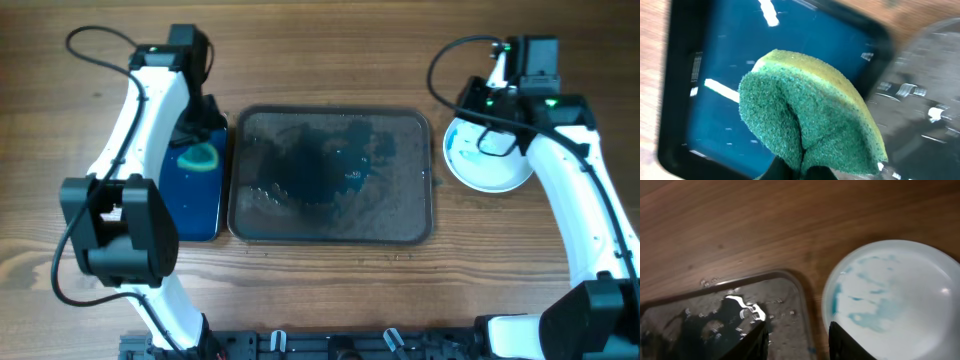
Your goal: Clean dirty plates on tray and stack at the side
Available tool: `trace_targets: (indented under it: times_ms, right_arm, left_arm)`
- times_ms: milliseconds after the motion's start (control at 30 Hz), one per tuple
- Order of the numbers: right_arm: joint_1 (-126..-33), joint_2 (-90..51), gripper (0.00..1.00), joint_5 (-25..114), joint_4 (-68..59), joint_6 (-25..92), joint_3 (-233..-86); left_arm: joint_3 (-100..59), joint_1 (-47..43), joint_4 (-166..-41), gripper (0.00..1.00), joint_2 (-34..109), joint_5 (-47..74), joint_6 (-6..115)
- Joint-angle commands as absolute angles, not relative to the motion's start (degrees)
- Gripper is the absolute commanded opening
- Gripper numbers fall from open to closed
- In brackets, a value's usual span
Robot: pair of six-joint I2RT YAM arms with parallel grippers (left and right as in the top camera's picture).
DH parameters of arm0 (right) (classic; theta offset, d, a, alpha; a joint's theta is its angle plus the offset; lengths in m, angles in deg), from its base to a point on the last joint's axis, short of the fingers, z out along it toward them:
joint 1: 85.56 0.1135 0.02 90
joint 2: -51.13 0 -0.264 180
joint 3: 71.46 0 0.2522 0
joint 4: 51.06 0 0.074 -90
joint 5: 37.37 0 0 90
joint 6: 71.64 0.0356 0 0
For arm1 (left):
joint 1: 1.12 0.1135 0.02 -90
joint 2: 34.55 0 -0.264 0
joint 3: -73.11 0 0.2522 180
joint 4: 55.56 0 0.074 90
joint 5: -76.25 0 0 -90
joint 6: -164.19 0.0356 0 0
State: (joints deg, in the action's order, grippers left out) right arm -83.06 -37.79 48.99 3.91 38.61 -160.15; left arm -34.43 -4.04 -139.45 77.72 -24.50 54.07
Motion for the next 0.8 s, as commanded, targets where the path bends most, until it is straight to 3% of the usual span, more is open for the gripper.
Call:
trace_targets:
  times_ms: [0, 200, 233, 300, 333, 367, 767]
  right_arm:
    - [-80.6, -37.6, 0.41, 48.8, 2.7, 37.8, -160.7]
    - [-80.2, -37.6, 0.42, 49.4, 2.4, 37.8, -160.7]
    - [-80.2, -37.6, 0.42, 49.4, 2.4, 37.6, -160.7]
    - [-80.2, -37.6, 0.43, 49.4, 2.4, 36.7, -160.7]
    - [-80.2, -37.6, 0.43, 49.4, 2.4, 36.5, -160.7]
    - [-80.2, -37.6, 0.43, 49.4, 2.4, 36.5, -160.7]
    - [-80.0, -34.6, 0.53, 44.6, 4.5, 31.4, -162.9]
  left_arm:
    - [-26.6, 0.0, -134.3, 0.04, 76.8, -29.2, 60.9]
    - [-15.8, 5.2, -124.6, 0.04, 76.8, -28.3, 67.8]
    - [-15.6, 6.0, -124.5, 0.09, 76.8, -27.1, 67.8]
    - [-15.9, 7.1, -124.7, 0.3, 76.3, -22.3, 67.8]
    - [-16.2, 7.3, -124.6, 0.5, 75.5, -20.8, 67.8]
    - [-16.6, 7.3, -124.6, 0.98, 74.5, -20.6, 67.8]
    - [-20.7, 7.0, -124.8, 1.0, 48.9, -10.7, 67.8]
